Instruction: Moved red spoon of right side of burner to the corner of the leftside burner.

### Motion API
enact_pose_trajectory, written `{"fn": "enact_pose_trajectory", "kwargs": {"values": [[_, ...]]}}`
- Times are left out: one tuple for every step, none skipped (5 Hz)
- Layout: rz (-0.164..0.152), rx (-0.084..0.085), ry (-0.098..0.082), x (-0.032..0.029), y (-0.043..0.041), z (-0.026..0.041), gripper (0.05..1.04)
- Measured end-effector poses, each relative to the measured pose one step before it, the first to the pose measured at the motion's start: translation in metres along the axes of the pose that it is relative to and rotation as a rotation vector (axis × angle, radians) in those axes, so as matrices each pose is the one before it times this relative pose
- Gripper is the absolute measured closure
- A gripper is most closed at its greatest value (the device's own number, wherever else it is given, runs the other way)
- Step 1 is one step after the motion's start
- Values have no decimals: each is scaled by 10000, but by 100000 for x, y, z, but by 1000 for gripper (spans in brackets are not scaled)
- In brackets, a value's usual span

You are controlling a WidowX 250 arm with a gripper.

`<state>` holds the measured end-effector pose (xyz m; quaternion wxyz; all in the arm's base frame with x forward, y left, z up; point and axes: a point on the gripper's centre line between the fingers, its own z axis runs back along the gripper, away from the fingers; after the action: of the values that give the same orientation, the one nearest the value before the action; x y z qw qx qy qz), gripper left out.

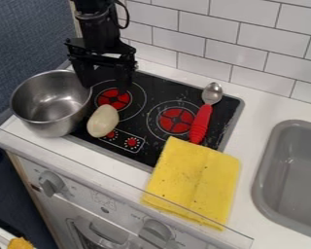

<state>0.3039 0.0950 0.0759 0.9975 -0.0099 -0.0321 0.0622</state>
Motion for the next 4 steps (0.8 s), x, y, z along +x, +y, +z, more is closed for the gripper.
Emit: {"fn": "enact_pose_trajectory", "kwargs": {"values": [[27, -106, 260, -126, -178, -873, 81], [-864, -320, 36, 354, -3688, 12, 81], [-557, -185, -97, 1062, -3932, 623, 81], [81, -78, -12, 844, -3264, -813, 81]]}}
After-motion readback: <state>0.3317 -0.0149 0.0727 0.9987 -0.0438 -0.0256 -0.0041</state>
